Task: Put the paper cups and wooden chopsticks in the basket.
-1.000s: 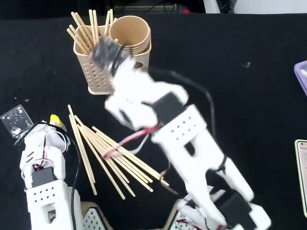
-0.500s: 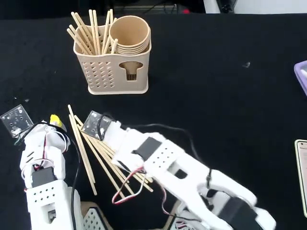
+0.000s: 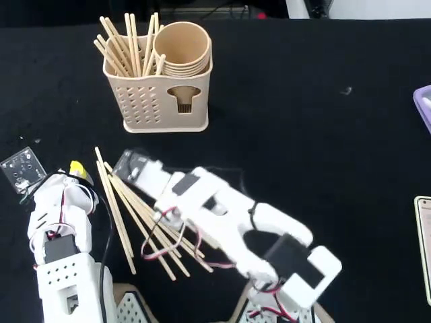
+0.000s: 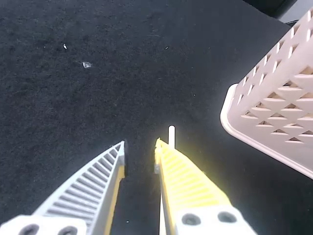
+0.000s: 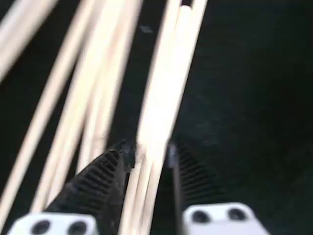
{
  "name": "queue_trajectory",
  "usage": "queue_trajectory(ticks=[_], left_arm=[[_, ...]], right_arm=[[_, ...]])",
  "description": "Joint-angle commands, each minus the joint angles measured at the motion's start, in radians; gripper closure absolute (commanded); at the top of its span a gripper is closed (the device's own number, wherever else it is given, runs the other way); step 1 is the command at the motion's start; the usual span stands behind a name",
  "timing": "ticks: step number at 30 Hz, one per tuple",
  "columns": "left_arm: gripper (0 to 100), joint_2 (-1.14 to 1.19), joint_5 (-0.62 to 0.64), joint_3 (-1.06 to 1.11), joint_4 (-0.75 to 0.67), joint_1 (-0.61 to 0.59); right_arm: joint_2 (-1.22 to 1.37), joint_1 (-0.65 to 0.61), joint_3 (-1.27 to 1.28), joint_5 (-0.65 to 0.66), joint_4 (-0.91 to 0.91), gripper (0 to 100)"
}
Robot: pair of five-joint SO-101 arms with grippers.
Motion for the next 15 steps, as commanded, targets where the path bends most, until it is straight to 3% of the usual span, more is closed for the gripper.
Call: queue_trajectory(ticks=[1,9,15], left_arm=[[88,-0.012,0.005,-0.002,-0.021,-0.004],[88,-0.012,0.005,-0.002,-0.021,-0.004],[88,-0.012,0.005,-0.002,-0.021,-0.004]], right_arm=[[-0.005,0.083,-0.048,0.081,0.052,99.0],[-0.182,0.269,-0.073,0.187,0.183,98.8],[-0.231,0.239,-0.030,0.184,0.170,98.8]])
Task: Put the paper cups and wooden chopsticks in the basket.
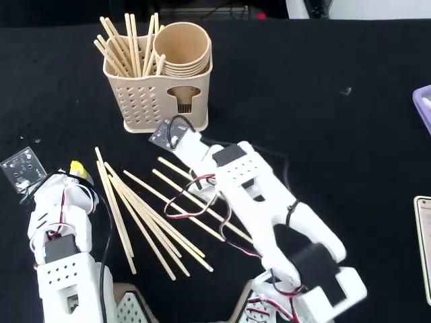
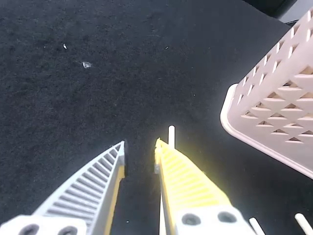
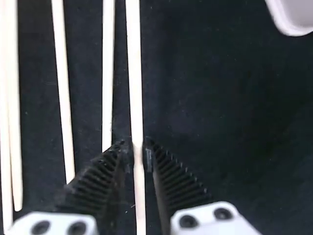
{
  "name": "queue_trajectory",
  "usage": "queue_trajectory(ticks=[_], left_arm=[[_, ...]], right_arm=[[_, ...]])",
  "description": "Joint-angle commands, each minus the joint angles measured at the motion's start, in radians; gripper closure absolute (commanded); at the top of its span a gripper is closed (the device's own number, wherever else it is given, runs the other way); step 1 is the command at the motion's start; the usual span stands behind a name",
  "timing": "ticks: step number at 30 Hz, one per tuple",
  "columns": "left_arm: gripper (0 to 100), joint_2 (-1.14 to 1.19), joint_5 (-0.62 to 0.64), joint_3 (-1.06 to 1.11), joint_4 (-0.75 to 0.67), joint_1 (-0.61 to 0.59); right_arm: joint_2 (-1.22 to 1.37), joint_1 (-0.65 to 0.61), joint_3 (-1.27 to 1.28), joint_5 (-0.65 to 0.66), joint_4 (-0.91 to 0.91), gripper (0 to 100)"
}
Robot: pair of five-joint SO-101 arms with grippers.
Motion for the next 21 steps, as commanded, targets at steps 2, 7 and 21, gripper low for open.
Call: queue_trajectory(ticks=[2,7,21], left_arm=[[88,-0.012,0.005,-0.002,-0.020,-0.004],[88,-0.012,0.005,-0.002,-0.018,-0.004],[88,-0.012,0.005,-0.004,-0.020,-0.004]], right_arm=[[-0.047,-0.060,0.041,-0.008,-0.057,98.7],[0.010,-0.123,0.070,-0.106,-0.121,92.6],[0.275,-0.126,-0.111,-0.101,-0.081,91.7]])
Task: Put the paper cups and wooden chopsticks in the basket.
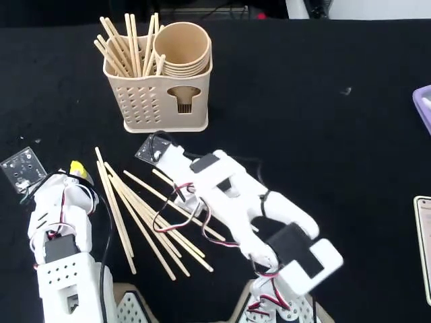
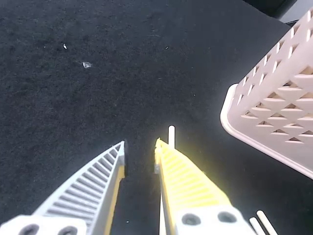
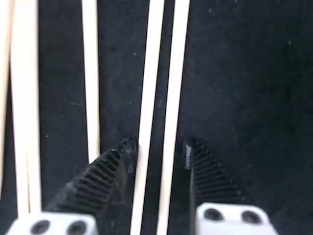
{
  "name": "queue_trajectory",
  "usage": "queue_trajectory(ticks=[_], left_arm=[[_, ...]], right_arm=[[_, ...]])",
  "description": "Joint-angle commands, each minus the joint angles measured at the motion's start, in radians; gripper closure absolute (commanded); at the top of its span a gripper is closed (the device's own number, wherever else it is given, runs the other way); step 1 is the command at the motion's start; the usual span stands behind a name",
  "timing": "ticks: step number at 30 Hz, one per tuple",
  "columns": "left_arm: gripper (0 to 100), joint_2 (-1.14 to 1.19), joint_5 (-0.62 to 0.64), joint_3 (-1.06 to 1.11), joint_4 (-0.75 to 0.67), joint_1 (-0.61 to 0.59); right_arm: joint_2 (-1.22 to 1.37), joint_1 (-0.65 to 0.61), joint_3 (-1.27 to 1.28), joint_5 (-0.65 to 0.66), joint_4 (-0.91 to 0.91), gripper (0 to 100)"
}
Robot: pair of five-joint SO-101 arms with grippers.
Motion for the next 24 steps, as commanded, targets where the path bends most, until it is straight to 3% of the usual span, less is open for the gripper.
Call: queue_trajectory(ticks=[1,8,17,20,24], left_arm=[[88,-0.012,0.005,-0.004,-0.020,-0.004],[88,-0.012,0.005,-0.004,-0.021,-0.004],[88,-0.012,0.005,-0.004,-0.021,-0.004],[88,-0.012,0.005,-0.004,-0.023,-0.002],[88,-0.012,0.005,-0.004,-0.021,-0.002]], right_arm=[[0.019,-0.015,-0.068,0.012,0.008,97.4],[-0.130,-0.012,-0.070,0.109,0.123,98.8],[-0.644,-0.017,-0.151,0.078,0.172,98.8],[-0.740,-0.017,-0.223,-0.026,0.052,98.8],[-0.737,-0.012,-0.255,-0.170,-0.295,98.7]])
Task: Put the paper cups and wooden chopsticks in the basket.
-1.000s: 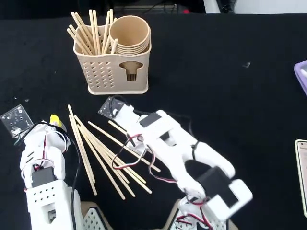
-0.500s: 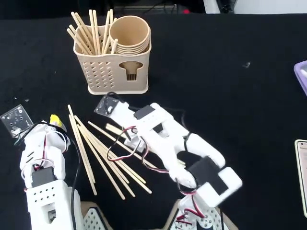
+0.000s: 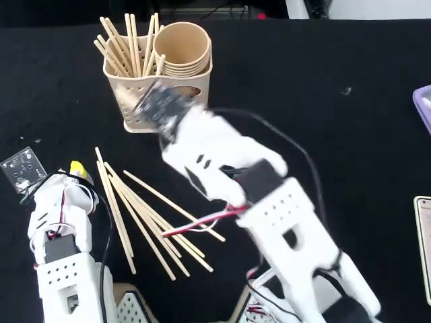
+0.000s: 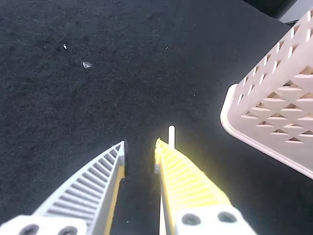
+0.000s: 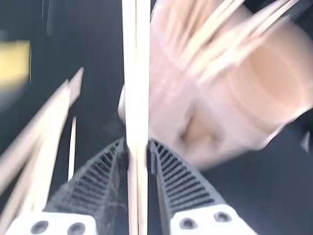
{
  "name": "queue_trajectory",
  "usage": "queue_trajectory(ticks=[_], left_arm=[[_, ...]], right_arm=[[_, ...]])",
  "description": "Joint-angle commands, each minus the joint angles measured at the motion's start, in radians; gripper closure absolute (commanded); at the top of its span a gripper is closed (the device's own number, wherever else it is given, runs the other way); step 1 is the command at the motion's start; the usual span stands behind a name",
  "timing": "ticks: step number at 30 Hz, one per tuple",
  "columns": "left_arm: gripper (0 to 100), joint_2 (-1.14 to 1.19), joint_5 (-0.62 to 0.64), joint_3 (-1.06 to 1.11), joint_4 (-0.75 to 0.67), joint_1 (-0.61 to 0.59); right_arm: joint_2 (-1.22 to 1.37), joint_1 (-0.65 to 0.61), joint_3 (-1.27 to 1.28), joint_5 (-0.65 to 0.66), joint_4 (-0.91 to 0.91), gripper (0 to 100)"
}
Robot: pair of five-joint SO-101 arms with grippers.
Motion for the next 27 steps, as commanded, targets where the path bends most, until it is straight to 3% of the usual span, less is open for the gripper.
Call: queue_trajectory(ticks=[1,6,9,18,27], left_arm=[[88,-0.012,0.005,-0.004,-0.021,-0.002],[88,-0.012,0.005,-0.004,-0.021,-0.002],[88,-0.012,0.005,-0.004,-0.020,-0.002],[88,-0.012,0.005,-0.004,-0.023,-0.002],[88,-0.012,0.005,-0.004,-0.023,-0.002]], right_arm=[[-0.012,-0.009,-0.061,-0.109,-0.353,98.7],[0.174,-0.014,-0.108,-0.141,-0.810,98.7],[0.323,-0.009,-0.202,-0.138,-0.936,98.7],[0.722,-0.008,-0.616,-0.140,-0.933,98.8],[0.825,0.014,-0.670,-0.141,-0.712,97.2]])
